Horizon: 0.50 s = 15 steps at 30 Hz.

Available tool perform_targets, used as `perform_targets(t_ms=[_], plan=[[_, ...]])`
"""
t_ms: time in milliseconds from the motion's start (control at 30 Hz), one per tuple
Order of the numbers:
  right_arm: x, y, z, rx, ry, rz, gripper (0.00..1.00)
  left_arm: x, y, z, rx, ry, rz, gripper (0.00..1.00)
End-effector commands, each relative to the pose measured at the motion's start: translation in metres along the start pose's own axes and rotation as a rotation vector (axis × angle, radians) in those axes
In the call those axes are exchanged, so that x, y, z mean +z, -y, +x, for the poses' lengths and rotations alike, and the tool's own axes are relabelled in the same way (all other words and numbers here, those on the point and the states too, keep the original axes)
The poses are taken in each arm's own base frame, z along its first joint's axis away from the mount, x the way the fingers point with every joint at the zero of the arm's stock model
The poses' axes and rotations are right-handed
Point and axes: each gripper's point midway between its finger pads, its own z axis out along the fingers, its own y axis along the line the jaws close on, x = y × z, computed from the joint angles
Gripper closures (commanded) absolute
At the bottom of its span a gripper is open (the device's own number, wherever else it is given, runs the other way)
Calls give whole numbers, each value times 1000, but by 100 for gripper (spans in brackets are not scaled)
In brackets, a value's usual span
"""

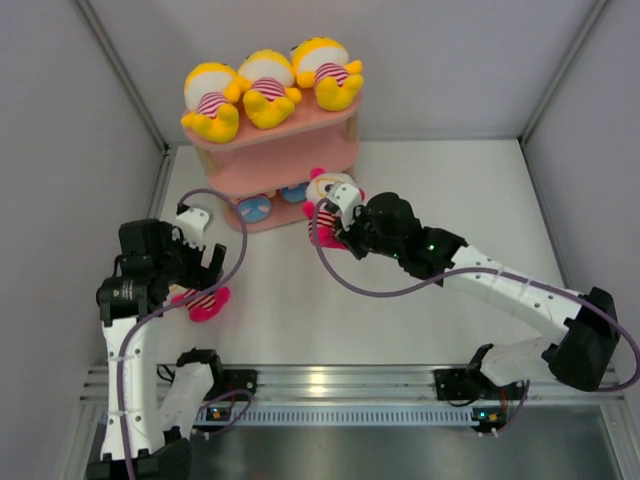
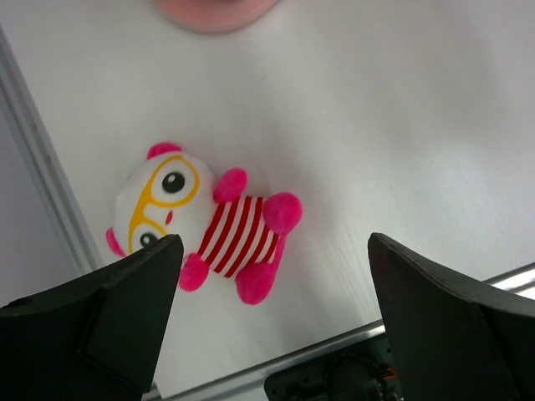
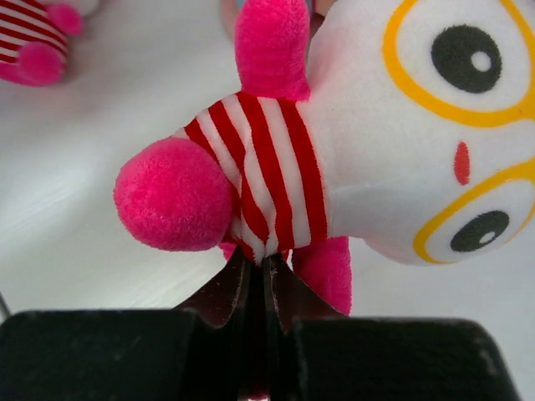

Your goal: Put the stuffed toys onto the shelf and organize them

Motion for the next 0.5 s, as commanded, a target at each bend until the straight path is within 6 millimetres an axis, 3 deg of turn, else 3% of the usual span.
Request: perform_targets(t_ms=[0,167,200,267,300,333,400,467], plan=[[7,-35,-56,-69,142,-124,100,-19,34,-39,70,174,190,1],[24,-63,-92,-106,189,-195,100,-32,70,-60,134,295,404,1],[33,-68,-91,-109,177,-207,100,-33,72,-62,141,303,419,1],[35,-72,-108,-115,205,-213,100,-33,74,-69,154,317,449,1],[45,-76,-106,-119,188,-221,100,-34,74,-73,150,326,457,1],[44,-77,-119,-122,210,-224,100,-34,73,-76,146,331,455,1],[54,-87,-114,-141,177,-247,100,-31,66,-86,140,354,427,1],[55,-92,-125,-151,190,-255,100,-29,62,-93,116,371,407,1]])
